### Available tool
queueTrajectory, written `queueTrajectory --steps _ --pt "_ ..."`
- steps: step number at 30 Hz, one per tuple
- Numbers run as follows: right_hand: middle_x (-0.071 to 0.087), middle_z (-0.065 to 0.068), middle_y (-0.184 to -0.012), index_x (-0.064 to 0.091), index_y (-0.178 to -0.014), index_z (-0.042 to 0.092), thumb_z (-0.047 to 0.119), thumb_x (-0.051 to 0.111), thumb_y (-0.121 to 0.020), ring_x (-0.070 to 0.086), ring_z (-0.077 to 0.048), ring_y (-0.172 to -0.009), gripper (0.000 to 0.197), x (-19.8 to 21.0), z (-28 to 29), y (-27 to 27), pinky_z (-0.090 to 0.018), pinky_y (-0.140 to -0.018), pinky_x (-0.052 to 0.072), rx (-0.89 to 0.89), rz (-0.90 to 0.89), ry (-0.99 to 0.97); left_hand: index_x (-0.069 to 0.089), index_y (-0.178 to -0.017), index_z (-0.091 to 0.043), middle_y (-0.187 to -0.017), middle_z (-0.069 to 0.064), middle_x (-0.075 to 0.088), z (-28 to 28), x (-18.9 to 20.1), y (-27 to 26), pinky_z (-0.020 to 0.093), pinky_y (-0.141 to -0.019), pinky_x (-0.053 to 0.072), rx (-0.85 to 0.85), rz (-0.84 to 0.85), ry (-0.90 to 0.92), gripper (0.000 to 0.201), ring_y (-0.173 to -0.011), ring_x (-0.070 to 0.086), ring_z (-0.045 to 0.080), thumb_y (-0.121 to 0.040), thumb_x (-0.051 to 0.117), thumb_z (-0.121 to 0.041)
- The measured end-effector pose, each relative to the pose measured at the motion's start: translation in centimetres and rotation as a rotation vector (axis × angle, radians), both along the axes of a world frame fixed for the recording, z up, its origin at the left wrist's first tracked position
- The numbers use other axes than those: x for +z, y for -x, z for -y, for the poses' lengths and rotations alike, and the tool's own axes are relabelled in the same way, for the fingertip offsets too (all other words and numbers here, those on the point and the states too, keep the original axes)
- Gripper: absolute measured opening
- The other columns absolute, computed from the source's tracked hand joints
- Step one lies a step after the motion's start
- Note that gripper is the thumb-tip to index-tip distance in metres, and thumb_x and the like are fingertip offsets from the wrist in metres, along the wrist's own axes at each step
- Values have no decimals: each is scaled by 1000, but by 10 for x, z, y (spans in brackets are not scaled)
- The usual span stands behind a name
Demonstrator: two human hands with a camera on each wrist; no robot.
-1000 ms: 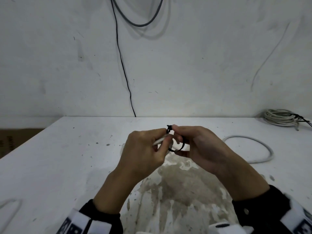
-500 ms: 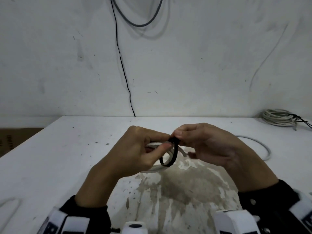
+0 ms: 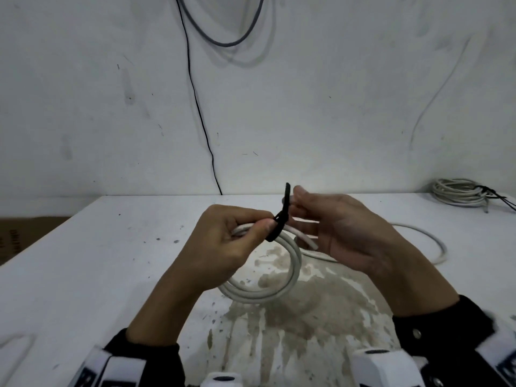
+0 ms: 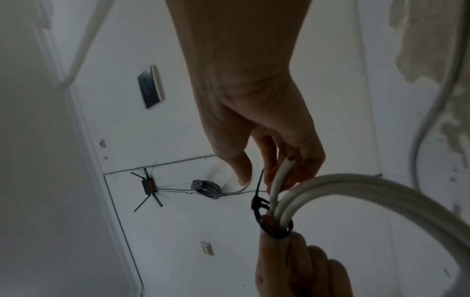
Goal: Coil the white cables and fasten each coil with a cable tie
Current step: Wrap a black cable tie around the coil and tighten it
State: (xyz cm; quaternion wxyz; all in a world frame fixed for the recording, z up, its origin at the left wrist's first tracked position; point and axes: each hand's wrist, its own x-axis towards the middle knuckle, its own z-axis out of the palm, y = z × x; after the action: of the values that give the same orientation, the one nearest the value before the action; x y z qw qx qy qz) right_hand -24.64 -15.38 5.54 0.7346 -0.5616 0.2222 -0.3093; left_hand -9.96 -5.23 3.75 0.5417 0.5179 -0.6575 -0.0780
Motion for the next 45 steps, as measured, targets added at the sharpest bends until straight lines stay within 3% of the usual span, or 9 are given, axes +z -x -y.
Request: queueTrajectory --steps 6,10,13,17,22,27,36,39,45 --pt "63 -2 -70 60 -79 9 16 57 -85 59 -13 -69 11 0 -12 -6 -21 -63 49 -33 78 222 68 -95 -10 -39 -22 51 1 3 9 0 -45 31 -12 -135 49 17 -37 47 -7 -87 57 0" --pt "58 0 -80 50 -91 14 25 38 -100 56 -8 -73 19 -1 -25 -10 -20 -63 45 -125 -107 534 72 -84 -10 -36 -13 34 0 2 11 12 -39 24 -42 -380 -4 17 -33 24 4 -82 61 -23" --pt "51 -18 -77 40 -99 6 30 30 -101 46 -26 -65 26 0 -29 -8 -30 -51 39 -131 -121 678 70 -84 -3 -41 -9 26 0 4 15 12 -39 20 -115 -547 -71 31 -36 17 6 -74 55 -28" --pt "32 -3 -58 32 -95 4 25 29 -101 27 -11 -41 23 4 -28 -4 -19 -38 24 -78 -69 627 68 -81 -1 -44 -9 21 3 3 19 12 -39 16 -252 -698 -144 27 -37 13 5 -83 59 -26" --pt "35 -1 -60 34 -96 6 25 31 -101 28 -6 -38 21 0 -19 -3 -20 -39 27 -129 -145 695 53 -97 9 -49 -9 28 4 3 19 20 -42 24 -239 -487 -263 46 -43 23 7 -87 43 -34" --pt "45 -2 -65 39 -91 15 28 33 -101 35 -3 -38 16 -5 -13 -6 -23 -45 31 -212 -221 768 58 -104 -12 -60 -10 50 2 2 17 17 -45 32 -177 -251 -272 39 -43 34 3 -90 43 -45" --pt "58 -6 -77 50 -86 9 22 43 -98 59 -22 -69 19 0 -11 -4 -36 -67 51 -289 -226 720 62 -106 -16 -46 -20 60 4 -3 25 0 -46 35 -83 -278 -12 30 -40 52 -7 -78 61 -6" --pt "65 -19 -84 54 -78 -1 16 54 -93 62 -37 -80 23 3 -7 -5 -45 -74 54 -327 -168 546 62 -108 -10 -44 -21 57 4 -3 26 0 -46 34 -119 -279 9 33 -40 52 -7 -75 60 -13" --pt "65 -10 -71 55 -72 4 2 55 -90 65 -17 -71 18 1 3 -4 -33 -68 53 -298 -3 106 65 -105 -7 -46 -24 57 3 -1 29 -1 -45 34 -134 -165 -27 29 -41 52 -9 -78 57 -16"
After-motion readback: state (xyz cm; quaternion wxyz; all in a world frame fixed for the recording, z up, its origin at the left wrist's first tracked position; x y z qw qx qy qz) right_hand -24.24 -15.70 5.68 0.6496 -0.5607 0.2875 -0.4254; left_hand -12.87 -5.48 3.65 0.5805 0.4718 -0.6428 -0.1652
